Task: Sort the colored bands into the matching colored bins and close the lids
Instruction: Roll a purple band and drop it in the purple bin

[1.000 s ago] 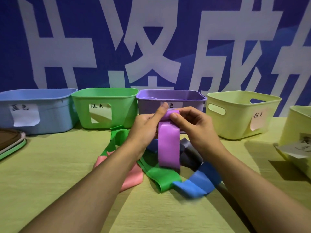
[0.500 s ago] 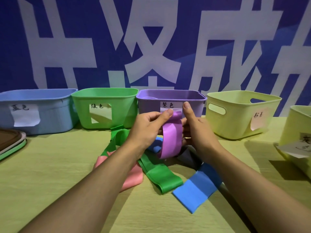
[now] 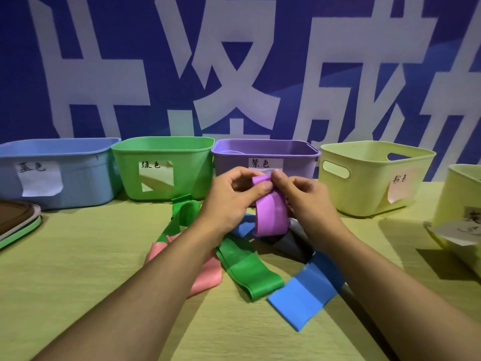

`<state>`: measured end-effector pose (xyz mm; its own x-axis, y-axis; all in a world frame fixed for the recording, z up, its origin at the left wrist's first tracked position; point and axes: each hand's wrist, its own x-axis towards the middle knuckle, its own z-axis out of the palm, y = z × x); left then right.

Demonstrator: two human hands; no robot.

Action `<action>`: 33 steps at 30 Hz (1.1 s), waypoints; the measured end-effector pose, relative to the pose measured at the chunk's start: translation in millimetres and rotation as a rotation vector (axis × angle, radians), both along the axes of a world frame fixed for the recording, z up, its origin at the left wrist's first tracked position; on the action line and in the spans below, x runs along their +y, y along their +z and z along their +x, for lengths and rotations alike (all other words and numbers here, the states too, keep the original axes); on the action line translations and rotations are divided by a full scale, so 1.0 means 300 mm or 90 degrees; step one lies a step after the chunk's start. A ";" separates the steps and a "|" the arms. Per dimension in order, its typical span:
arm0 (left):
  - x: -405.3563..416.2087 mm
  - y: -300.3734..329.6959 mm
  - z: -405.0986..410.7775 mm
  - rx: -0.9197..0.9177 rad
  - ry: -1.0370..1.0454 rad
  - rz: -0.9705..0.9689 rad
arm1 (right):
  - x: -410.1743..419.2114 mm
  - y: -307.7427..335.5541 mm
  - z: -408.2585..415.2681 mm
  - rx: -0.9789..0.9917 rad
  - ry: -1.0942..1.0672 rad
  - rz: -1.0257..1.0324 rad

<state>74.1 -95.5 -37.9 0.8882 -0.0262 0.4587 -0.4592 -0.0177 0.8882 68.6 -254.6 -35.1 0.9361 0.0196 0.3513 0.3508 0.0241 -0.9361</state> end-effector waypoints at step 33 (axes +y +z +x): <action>-0.003 0.001 -0.005 0.110 -0.045 -0.009 | -0.004 0.006 -0.003 0.044 0.024 -0.014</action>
<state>72.7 -96.4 -37.7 0.9501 -0.0864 0.2997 -0.2989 0.0226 0.9540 67.6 -255.9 -33.3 0.9565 0.0617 0.2852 0.2848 0.0158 -0.9585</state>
